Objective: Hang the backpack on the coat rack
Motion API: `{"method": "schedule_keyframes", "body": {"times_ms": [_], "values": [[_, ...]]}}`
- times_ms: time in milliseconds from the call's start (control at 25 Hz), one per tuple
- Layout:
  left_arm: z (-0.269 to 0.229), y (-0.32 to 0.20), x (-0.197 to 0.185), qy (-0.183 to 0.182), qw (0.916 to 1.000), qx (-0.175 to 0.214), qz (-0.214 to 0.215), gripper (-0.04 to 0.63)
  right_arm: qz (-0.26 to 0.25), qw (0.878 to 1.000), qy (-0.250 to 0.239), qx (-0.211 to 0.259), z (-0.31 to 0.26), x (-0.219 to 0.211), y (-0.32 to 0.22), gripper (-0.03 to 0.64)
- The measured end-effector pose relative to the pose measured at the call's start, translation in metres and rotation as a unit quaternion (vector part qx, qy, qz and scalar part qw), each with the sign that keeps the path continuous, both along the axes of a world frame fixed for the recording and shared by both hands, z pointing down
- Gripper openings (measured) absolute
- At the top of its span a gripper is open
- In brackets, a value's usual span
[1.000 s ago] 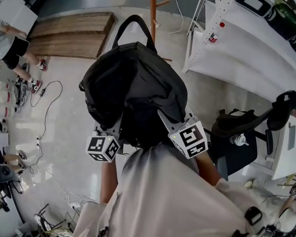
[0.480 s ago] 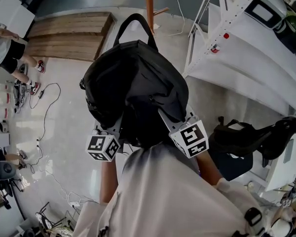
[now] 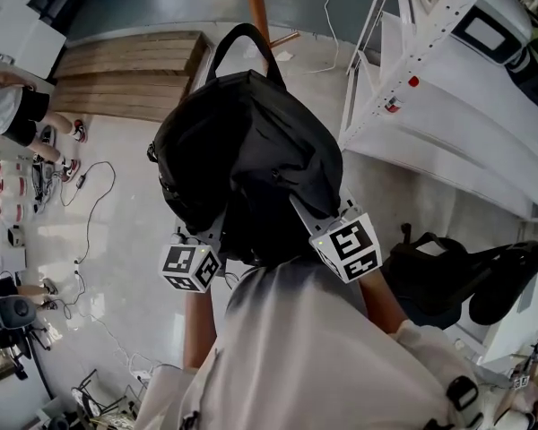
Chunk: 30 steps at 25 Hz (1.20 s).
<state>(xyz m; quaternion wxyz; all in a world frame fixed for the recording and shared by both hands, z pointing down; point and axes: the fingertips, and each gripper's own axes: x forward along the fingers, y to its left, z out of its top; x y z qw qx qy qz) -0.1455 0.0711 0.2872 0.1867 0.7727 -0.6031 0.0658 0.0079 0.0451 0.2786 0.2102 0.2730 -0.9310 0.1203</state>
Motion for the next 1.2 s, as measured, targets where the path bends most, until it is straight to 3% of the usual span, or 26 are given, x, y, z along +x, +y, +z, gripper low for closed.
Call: {"method": "schedule_keyframes", "body": {"times_ms": [680, 1200], "values": [[0.019, -0.061, 0.027, -0.029, 0.9991, -0.03, 0.002, 0.182, -0.002, 1.0, -0.009, -0.012, 0.025, 0.027, -0.06, 0.13], [0.048, -0.07, 0.006, -0.026, 0.9973, -0.068, -0.01, 0.183, -0.003, 0.999, 0.028, -0.016, 0.047, 0.006, -0.07, 0.13]]}}
